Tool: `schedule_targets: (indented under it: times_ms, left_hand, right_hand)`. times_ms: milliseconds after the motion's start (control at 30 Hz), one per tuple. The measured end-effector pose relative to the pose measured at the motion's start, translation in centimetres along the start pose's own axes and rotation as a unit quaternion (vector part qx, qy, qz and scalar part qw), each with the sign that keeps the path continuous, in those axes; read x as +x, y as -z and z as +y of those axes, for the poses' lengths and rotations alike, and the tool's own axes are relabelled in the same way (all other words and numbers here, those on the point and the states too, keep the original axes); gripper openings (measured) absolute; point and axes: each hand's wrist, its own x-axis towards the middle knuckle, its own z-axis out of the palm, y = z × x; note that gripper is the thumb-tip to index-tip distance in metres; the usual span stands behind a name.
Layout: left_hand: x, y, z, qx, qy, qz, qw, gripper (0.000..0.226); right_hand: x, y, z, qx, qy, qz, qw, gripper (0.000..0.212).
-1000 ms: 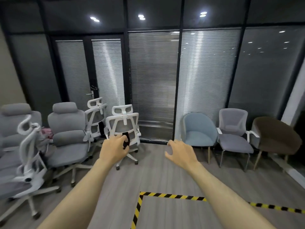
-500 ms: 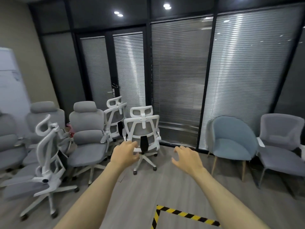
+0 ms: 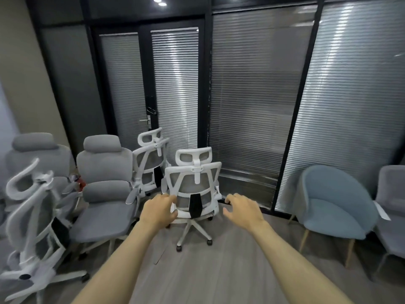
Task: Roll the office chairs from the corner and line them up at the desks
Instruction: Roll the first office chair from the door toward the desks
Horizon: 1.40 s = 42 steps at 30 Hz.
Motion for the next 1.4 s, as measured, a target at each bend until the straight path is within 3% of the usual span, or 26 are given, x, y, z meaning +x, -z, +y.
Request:
schedule_targets:
  times_ms: [300, 467, 667, 933, 1133, 1267, 1400]
  left_hand:
    - [16.1, -7.3, -4.6, 0.008, 0.0, -0.035, 0.999, 0.03]
    - [25.8, -12.0, -6.5, -0.002, 0.023, -0.058, 0.998, 0.026]
    - [36.9, -14.3, -9.2, 0.021, 0.045, -0.063, 0.997, 0.028]
    - [49.1, -19.4, -13.7, -0.047, 0.032, -0.125, 0.99, 0.031]
    - [58.0, -25.1, -17.0, -0.063, -0.02, -0.061, 0.996, 0.019]
    - [63.5, -29.5, -19.2, -0.048, -0.051, -0.053, 0.996, 0.042]
    - [67.2, -33.4, -19.8, -0.059, -0.046, -0.13, 0.989, 0.069]
  right_hand:
    - [16.0, -6.7, 4.3, 0.024, -0.011, -0.021, 0.999, 0.03]
    - [27.0, -10.6, 8.4, 0.109, -0.054, -0.052, 0.991, 0.029]
    - [38.9, -13.9, 12.1, 0.116, -0.027, -0.063, 0.991, 0.02]
    - [52.9, -19.0, 13.4, 0.148, 0.017, -0.097, 0.984, 0.031]
    - [62.5, -24.4, 13.9, 0.166, 0.04, -0.108, 0.979, 0.034]
    - [68.2, -27.0, 13.6, 0.158, 0.036, -0.113, 0.98, 0.04]
    - [72.7, -29.2, 13.2, 0.124, 0.064, -0.14, 0.98, 0.046]
